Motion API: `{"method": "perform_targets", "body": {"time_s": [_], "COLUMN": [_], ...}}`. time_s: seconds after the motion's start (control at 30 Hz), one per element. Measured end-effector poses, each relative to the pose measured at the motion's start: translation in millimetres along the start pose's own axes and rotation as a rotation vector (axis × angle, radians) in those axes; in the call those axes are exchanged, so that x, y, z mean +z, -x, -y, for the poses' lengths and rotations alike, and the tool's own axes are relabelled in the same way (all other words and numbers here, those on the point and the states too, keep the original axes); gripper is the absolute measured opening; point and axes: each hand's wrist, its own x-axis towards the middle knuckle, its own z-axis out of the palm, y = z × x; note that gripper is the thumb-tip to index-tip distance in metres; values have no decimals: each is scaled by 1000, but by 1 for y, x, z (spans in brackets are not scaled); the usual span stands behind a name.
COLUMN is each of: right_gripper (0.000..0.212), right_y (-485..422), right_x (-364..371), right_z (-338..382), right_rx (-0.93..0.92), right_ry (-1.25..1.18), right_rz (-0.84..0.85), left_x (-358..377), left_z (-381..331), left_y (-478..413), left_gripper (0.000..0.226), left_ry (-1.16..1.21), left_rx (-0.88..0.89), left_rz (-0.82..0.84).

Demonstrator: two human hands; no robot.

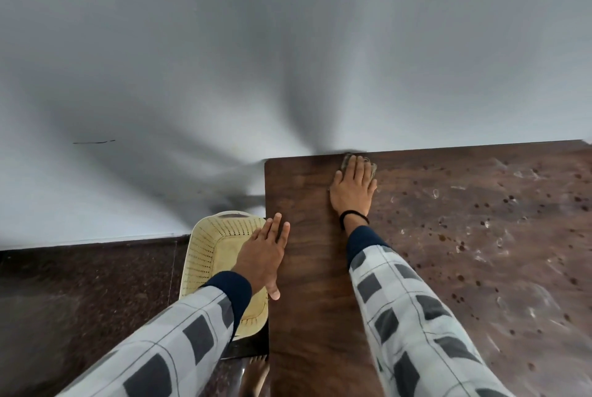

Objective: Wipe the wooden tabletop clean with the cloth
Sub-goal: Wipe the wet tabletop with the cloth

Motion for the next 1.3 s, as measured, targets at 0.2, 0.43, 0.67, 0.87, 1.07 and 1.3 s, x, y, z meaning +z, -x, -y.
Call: {"method": "perform_targets", "body": {"time_s": [0.2, 0.43, 0.67, 0.87, 1.07, 1.3], "right_gripper": [62, 61, 61, 60, 62, 60], "right_y": [46, 65, 51, 86, 83, 67], "right_x": [22, 22, 8, 29, 19, -1], "right_z": [7, -8, -31, -22, -25, -55], "right_rx": [-268, -253, -48, -347, -28, -164], "right_ry": [42, 28, 36, 52, 28, 35], "right_rz": [102, 73, -36, 68, -42, 32], "left_x": [2, 5, 8, 10, 9, 7], "left_z": [0, 3, 4, 4, 3, 5], "left_y": [-1, -3, -4, -7, -6, -5], "left_gripper": [159, 161, 162, 164, 164, 163], "left_ry": [1, 18, 9, 25, 22, 42], "left_rx": [0, 6, 14, 4, -4, 11], "left_rz": [-11, -17, -33, -27, -20, -20]}}
